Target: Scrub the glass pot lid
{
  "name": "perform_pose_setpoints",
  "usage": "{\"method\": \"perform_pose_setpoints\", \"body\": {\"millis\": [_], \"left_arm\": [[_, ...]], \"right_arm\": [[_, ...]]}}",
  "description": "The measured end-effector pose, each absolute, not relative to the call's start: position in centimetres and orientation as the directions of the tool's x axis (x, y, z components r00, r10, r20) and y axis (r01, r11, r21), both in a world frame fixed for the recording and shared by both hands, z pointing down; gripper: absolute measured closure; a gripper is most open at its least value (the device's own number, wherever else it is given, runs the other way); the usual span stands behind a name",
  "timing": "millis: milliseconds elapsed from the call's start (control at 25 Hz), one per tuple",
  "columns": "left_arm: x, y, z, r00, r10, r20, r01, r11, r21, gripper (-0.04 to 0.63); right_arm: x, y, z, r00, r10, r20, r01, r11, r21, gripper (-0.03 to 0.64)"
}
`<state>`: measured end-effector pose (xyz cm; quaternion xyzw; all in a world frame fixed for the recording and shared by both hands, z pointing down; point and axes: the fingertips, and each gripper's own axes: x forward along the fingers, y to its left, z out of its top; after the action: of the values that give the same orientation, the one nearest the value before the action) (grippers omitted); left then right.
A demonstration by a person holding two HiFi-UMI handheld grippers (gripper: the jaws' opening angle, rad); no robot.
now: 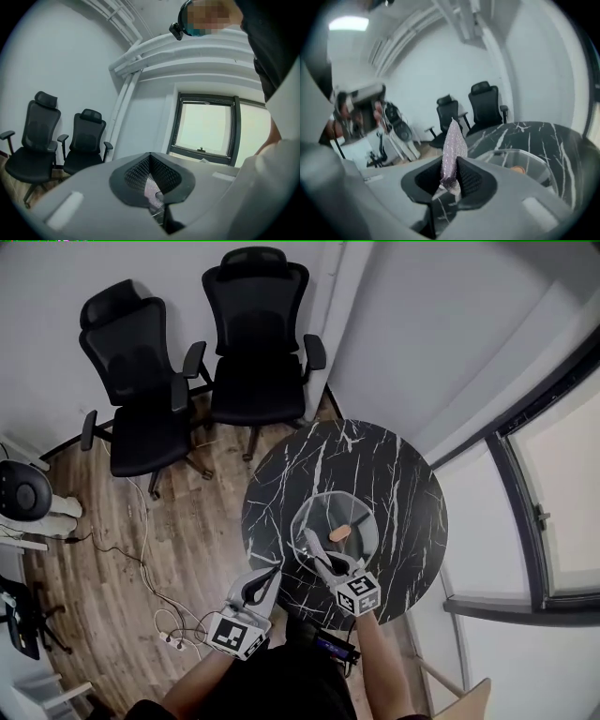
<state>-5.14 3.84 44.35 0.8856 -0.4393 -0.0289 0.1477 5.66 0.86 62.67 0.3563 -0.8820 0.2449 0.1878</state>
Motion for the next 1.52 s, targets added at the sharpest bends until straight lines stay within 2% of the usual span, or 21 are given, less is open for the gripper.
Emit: {"method": "perform_pose_setpoints", "body": {"millis": [120,320,600,720,920,1520], "left_arm": [[-5.6,3.9,43.0,0.601,-0.798,0.056,-0.777,-0.565,0.277,0.594],[-5.6,3.8,39.1,0.609,-0.793,-0.005,-0.773,-0.595,0.219,0.595],[-5.6,5.3,34.5,0.615,-0.784,-0.087,-0.763,-0.619,0.186,0.594],[-5.7,6.7,35.3,0.604,-0.791,-0.096,-0.769,-0.611,0.188,0.594],[-4.7,8.1,37.3,0.65,-0.759,-0.044,-0.74,-0.645,0.192,0.594],[-3.1,8.8,38.2,0.684,-0.73,-0.009,-0.718,-0.674,0.173,0.594]], "right_arm": [[5.9,1.1,55.2,-0.695,-0.641,0.326,-0.719,0.609,-0.336,0.543],[8.4,1.5,44.1,-0.546,-0.825,0.148,-0.834,0.519,-0.184,0.542],[11.1,6.5,36.6,-0.356,-0.934,0.023,-0.934,0.356,0.018,0.54],[11.8,9.4,38.2,-0.271,-0.962,0.022,-0.963,0.271,-0.001,0.54],[11.9,12.4,41.1,-0.203,-0.975,0.084,-0.976,0.195,-0.094,0.54],[11.9,13.7,42.9,-0.18,-0.969,0.168,-0.982,0.169,-0.08,0.543]]}}
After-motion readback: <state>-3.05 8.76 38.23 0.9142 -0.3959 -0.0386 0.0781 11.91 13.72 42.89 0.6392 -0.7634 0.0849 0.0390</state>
